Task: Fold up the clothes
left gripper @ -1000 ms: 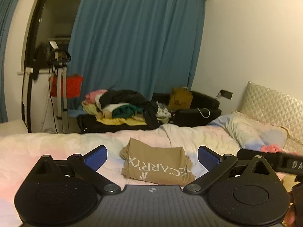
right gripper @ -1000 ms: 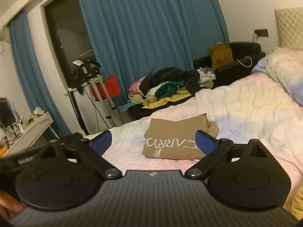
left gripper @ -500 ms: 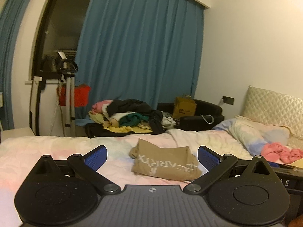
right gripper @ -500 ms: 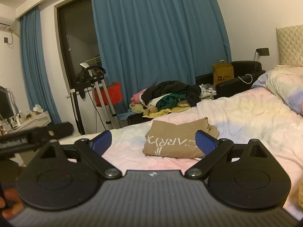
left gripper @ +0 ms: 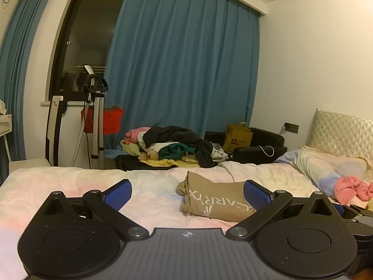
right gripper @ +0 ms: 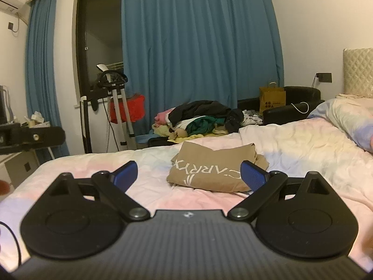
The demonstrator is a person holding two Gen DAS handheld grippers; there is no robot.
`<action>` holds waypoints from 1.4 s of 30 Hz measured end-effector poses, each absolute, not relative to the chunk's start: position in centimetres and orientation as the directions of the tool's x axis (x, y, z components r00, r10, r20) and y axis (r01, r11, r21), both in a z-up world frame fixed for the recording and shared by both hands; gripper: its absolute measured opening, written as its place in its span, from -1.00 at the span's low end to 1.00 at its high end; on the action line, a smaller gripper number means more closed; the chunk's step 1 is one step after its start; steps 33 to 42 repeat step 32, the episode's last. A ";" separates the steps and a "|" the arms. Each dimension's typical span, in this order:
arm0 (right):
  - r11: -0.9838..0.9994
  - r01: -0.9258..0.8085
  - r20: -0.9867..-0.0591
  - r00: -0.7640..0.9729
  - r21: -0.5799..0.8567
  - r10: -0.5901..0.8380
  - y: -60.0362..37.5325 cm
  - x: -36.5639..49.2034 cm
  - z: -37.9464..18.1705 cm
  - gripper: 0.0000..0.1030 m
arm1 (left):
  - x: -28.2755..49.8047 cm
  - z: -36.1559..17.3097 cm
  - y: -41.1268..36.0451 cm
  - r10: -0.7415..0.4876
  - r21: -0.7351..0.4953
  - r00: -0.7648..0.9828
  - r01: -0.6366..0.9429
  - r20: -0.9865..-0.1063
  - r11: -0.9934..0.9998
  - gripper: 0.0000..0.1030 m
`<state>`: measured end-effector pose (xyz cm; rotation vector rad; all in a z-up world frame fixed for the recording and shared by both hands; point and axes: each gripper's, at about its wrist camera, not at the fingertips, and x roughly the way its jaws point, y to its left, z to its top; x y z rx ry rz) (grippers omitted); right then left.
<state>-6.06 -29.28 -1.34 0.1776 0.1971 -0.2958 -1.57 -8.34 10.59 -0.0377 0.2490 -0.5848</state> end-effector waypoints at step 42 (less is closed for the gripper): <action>0.948 0.275 -0.247 0.941 0.160 -0.231 -29.0 -5.6 -1.8 0.87 | -2.4 9.2 -9.8 -0.512 -0.080 0.828 0.508 -0.230 0.858 0.99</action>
